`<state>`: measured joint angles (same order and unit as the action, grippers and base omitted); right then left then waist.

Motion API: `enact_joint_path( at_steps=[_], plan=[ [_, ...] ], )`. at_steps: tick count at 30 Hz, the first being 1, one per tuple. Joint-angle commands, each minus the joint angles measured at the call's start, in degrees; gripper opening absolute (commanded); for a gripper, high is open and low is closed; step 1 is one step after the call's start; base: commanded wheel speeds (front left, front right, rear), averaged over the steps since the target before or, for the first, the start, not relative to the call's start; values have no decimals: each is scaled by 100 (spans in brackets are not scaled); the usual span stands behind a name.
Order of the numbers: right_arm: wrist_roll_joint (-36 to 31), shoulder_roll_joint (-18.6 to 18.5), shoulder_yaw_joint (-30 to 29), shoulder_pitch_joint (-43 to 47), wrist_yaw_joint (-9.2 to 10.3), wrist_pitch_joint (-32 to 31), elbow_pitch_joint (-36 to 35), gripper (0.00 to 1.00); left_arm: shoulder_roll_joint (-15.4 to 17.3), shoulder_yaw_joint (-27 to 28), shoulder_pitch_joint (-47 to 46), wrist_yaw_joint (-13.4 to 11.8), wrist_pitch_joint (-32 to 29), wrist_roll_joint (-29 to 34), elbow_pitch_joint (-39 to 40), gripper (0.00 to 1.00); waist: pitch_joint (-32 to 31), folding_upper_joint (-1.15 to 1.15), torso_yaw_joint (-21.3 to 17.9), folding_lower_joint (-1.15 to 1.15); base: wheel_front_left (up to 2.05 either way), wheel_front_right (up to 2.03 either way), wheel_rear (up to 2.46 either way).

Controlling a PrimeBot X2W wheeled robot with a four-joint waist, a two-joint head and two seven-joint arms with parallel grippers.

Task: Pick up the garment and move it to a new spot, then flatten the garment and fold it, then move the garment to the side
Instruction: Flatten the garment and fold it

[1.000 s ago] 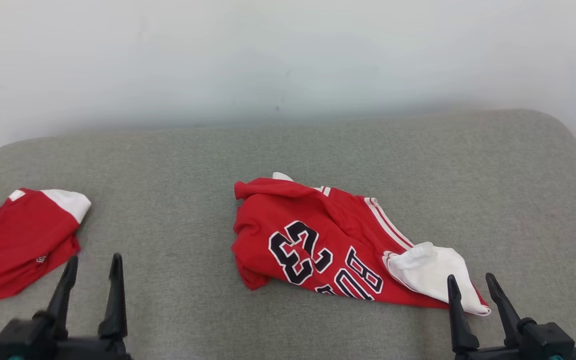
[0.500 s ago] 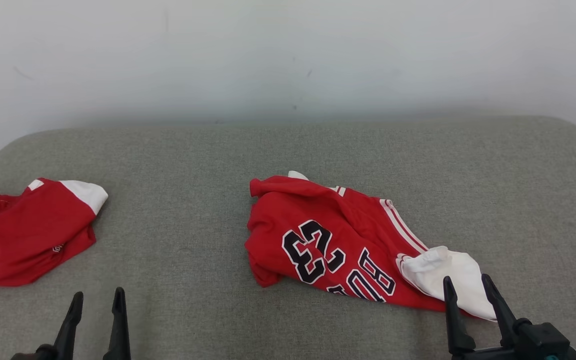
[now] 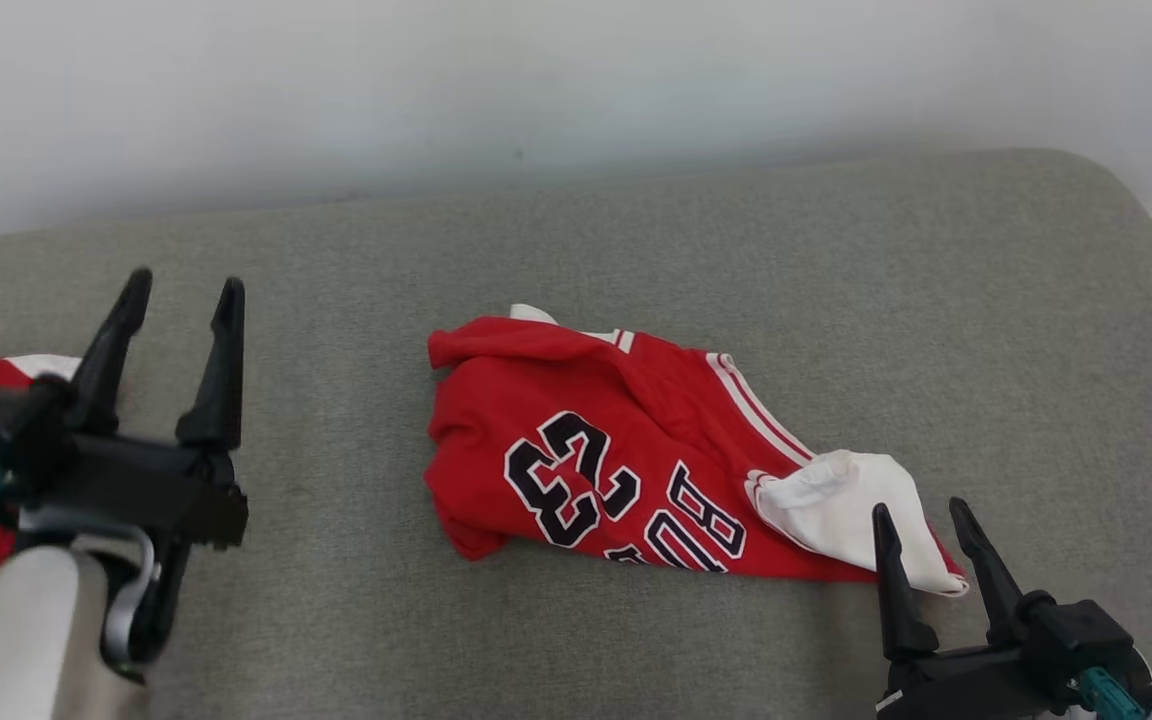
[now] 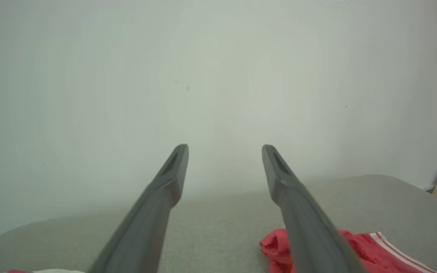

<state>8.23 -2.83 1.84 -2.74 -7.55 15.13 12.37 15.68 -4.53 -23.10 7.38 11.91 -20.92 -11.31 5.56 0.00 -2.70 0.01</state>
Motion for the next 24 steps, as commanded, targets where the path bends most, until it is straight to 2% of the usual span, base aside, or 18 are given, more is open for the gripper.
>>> enact_joint_path(
  at_steps=[1,4,10,24],
  plan=[
    [89,-10,7,-65,13,0,-17,100,231,-199,-336,-2,-184,-158,-102,100,324,0,-372,-1,0,0,0],
    [149,-9,20,-84,13,0,-54,100,553,-514,-889,0,-503,-495,-242,100,452,0,-571,-1,0,0,0],
    [288,-8,52,-111,13,1,-65,100,950,-1094,-1508,2,-1095,-1255,-677,100,589,0,-862,-1,0,0,0],
    [398,-9,67,-170,13,2,-68,100,1354,-2304,-1632,3,-2048,-2201,-1618,100,682,0,-1216,-1,0,0,0]
  ],
)
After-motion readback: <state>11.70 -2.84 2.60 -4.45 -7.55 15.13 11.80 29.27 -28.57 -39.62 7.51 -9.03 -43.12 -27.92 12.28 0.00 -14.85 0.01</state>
